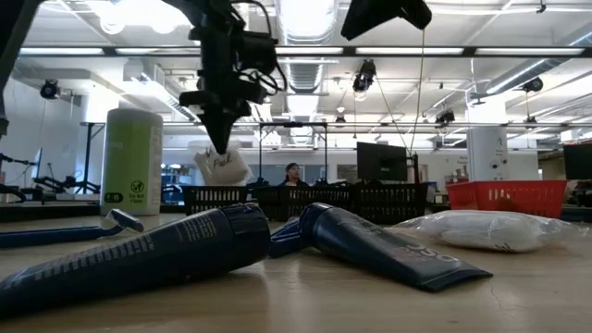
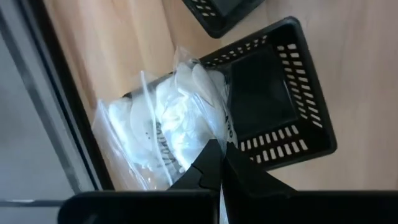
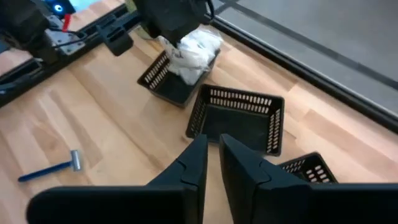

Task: Pick & Place Travel size toiletries
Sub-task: Put the cotton pack into the left black bin

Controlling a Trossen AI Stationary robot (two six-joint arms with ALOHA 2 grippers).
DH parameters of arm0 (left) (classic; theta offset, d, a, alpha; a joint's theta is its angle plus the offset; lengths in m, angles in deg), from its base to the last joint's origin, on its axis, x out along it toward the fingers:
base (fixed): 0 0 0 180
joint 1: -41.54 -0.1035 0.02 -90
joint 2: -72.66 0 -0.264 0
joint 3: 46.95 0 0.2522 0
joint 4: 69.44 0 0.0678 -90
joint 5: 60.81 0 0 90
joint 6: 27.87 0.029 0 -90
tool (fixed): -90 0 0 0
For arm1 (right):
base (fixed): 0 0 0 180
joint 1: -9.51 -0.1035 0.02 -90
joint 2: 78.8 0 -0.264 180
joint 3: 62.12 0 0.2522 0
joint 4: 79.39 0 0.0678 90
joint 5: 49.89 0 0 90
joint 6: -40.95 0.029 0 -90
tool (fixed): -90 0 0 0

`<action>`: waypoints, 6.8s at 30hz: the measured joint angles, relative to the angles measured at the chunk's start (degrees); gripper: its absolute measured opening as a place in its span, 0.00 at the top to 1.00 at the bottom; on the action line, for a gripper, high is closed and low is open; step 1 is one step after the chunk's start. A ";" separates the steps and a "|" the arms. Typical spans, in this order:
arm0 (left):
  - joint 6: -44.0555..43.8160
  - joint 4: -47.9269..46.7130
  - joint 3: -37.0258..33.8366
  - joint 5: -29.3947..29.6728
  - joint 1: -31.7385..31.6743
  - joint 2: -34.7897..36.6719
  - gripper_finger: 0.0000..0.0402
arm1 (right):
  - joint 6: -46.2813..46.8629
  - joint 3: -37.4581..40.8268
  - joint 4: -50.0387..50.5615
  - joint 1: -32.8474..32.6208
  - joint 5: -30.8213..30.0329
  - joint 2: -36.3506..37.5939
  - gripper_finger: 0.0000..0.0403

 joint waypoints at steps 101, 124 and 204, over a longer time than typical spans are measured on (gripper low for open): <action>-31.66 10.38 -9.47 -18.33 6.74 25.31 0.51 | 48.79 13.07 15.50 -15.11 19.12 -0.10 0.98; -58.62 32.73 -35.84 -30.12 25.33 33.12 0.51 | 46.59 37.56 -18.30 -16.95 26.08 -0.50 0.29; -73.79 61.21 -35.89 -32.64 25.44 33.05 0.51 | -9.31 5.58 -8.73 -17.58 -8.59 -8.02 0.87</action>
